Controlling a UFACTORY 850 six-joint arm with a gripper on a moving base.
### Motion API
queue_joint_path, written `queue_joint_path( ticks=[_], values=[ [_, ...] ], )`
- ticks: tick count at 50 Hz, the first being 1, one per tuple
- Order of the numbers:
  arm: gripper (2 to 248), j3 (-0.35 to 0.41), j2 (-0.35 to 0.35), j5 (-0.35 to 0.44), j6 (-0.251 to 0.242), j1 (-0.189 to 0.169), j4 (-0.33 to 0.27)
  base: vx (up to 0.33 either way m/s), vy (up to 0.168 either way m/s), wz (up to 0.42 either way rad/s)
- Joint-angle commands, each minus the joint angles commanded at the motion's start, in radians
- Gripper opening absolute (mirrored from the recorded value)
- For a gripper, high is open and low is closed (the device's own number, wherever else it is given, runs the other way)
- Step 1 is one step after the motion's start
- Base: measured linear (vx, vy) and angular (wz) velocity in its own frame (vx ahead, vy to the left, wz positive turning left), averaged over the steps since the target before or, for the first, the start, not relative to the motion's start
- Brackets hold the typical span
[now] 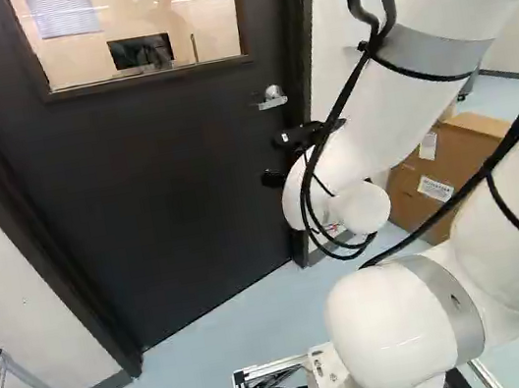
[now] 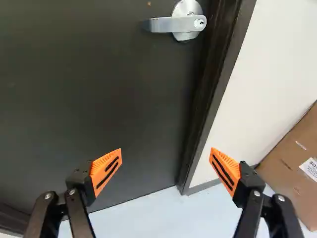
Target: Open the door and move inside
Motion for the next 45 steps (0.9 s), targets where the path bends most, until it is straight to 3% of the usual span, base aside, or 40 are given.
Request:
queue_joint_path(
  ticks=[45],
  values=[
    [247,-0.096,0.017,0.0,0.0,0.0,0.0,0.0,0.0,0.0]
  ],
)
